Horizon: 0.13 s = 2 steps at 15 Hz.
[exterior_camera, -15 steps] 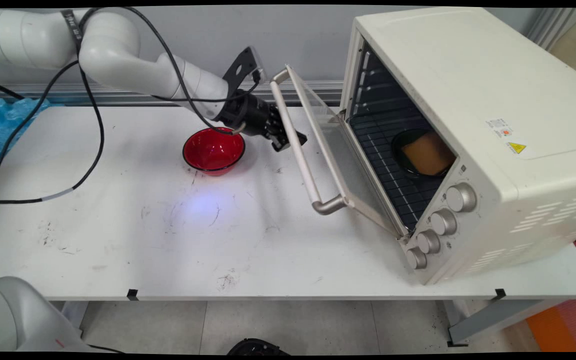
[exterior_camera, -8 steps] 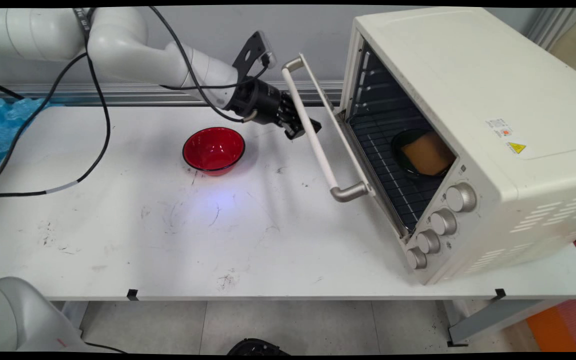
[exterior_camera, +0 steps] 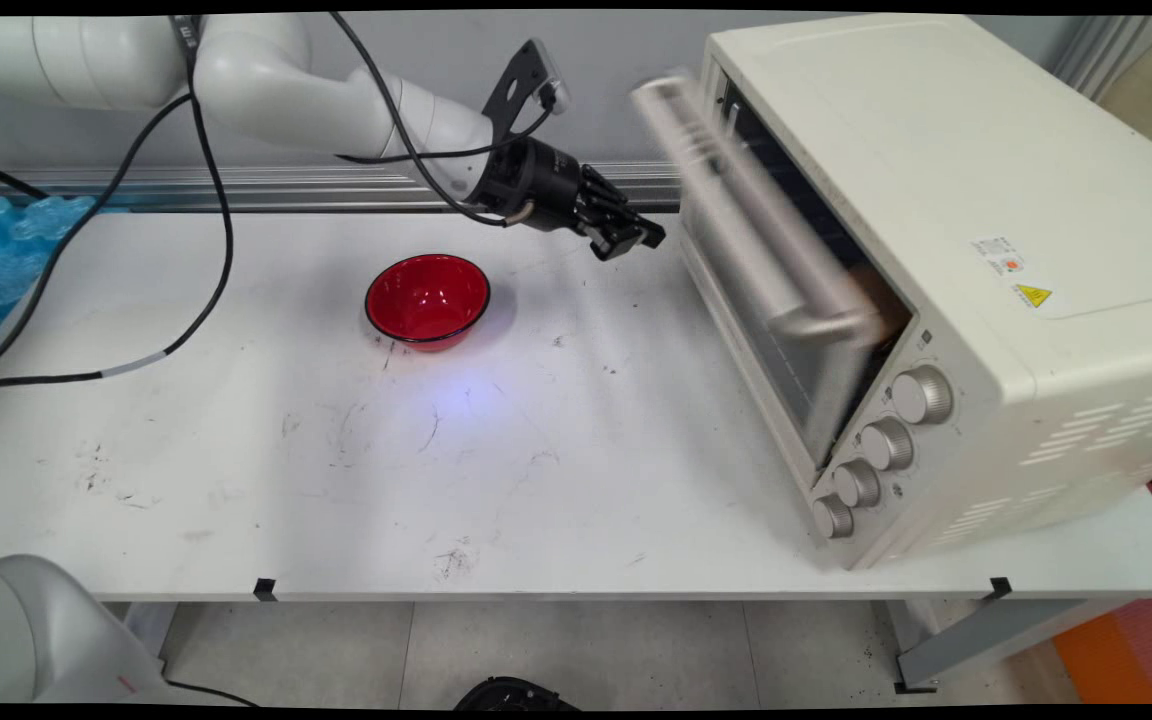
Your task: Close the oven
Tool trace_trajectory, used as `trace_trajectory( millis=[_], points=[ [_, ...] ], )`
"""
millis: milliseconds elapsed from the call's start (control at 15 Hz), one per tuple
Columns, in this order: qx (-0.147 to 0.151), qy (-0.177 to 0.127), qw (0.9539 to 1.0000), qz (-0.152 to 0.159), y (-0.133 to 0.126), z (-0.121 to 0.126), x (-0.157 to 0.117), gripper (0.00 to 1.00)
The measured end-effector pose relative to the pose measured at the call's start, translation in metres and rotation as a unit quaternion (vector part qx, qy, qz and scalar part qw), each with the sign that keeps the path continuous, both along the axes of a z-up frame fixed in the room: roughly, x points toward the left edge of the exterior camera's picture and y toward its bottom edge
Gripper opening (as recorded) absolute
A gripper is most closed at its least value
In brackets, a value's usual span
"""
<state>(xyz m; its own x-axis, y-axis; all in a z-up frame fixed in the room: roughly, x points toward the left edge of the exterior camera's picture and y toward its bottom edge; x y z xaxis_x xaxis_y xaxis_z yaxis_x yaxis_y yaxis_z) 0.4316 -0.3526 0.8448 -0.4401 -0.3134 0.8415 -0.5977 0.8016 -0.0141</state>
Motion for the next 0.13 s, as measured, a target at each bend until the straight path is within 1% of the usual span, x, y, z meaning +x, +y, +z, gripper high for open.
trace_trajectory(
  millis=[133],
  points=[
    [-0.002,0.004,1.0,-0.001,-0.0024,0.0027,-0.0025,0.0]
  ],
)
